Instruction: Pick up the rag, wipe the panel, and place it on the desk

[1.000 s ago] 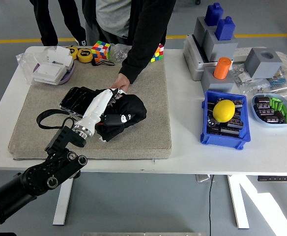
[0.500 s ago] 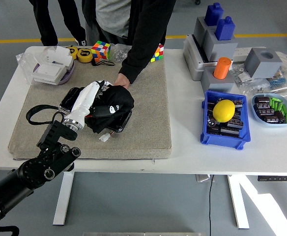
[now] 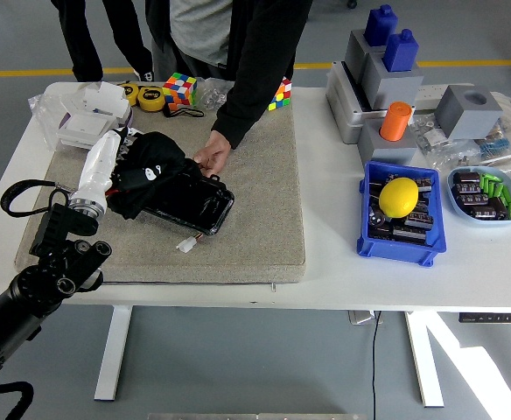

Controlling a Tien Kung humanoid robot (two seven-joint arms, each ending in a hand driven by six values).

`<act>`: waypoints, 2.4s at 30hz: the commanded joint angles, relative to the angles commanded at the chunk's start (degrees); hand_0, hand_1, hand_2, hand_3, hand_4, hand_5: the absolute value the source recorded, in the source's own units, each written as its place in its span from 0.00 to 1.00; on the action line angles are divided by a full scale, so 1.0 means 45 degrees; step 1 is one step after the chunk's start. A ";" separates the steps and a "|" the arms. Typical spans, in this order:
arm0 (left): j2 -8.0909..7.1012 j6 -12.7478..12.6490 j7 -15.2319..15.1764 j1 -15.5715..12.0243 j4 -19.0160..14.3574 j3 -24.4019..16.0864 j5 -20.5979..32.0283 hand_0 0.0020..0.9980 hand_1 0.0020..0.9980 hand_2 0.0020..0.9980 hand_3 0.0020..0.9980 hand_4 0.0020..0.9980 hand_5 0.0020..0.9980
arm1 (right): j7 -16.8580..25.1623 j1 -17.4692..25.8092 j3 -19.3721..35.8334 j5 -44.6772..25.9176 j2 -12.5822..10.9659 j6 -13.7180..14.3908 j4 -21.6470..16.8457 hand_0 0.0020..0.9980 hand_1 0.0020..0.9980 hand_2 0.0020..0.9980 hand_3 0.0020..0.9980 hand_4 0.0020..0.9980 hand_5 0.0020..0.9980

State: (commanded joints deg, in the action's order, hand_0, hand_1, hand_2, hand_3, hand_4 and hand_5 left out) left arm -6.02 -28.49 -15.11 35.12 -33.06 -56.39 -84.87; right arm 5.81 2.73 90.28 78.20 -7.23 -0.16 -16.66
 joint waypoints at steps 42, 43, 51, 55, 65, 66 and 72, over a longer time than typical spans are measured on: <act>-0.0464 0.0685 0.0356 -0.0782 0.1582 -0.3818 -0.0513 0.56 0.63 0.63 0.62 0.88 0.07 | 0.0023 0.0017 0.0051 0.0041 0.0060 0.0003 -0.0053 0.56 0.57 0.50 0.52 0.89 0.38; -0.0462 0.0712 0.0412 -0.0795 0.1554 -0.3831 -0.0522 0.56 0.63 0.63 0.62 0.88 0.07 | 0.0021 0.0018 0.0038 0.0036 0.0062 0.0001 -0.0058 0.56 0.57 0.50 0.52 0.89 0.38; -0.0489 0.0996 0.1158 -0.1141 0.0635 -0.3987 -0.0677 0.90 0.99 1.00 1.00 1.00 0.37 | 0.0022 0.0040 0.0066 0.0059 0.0071 -0.0013 -0.0073 0.56 0.57 0.50 0.52 0.89 0.38; -0.0524 0.1334 0.1335 -0.1319 0.0014 -0.4026 -0.0142 0.90 0.99 1.00 1.00 1.00 0.37 | 0.0024 0.0030 0.0073 0.0061 0.0076 -0.0016 -0.0080 0.56 0.57 0.50 0.52 0.89 0.38; -0.0414 0.0297 -0.1405 -0.2413 -0.3052 -0.4513 0.3949 0.62 0.74 0.76 0.80 1.00 0.33 | 0.0036 0.0059 -0.0059 0.0029 0.0050 -0.0014 -0.0070 0.56 0.57 0.50 0.52 0.89 0.38; -0.0352 0.0298 -0.1540 -0.2578 -0.3374 -0.4706 0.4109 0.62 0.74 0.76 0.80 1.00 0.33 | 0.0034 0.0067 -0.0107 0.0007 0.0036 -0.0015 -0.0066 0.56 0.57 0.50 0.52 0.89 0.38; 0.0137 0.0602 -0.2013 -0.3589 -0.4649 -0.6065 0.4339 0.58 0.63 0.65 0.74 0.97 0.28 | 0.0053 0.0022 -0.0133 -0.0016 0.0003 -0.0010 0.0044 0.56 0.57 0.50 0.52 0.89 0.38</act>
State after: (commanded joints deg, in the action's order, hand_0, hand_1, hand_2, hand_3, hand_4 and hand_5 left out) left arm -5.41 -25.78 -24.17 18.97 -53.98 -83.68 -65.35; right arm 6.05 2.83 89.68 78.12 -7.21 -0.21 -16.46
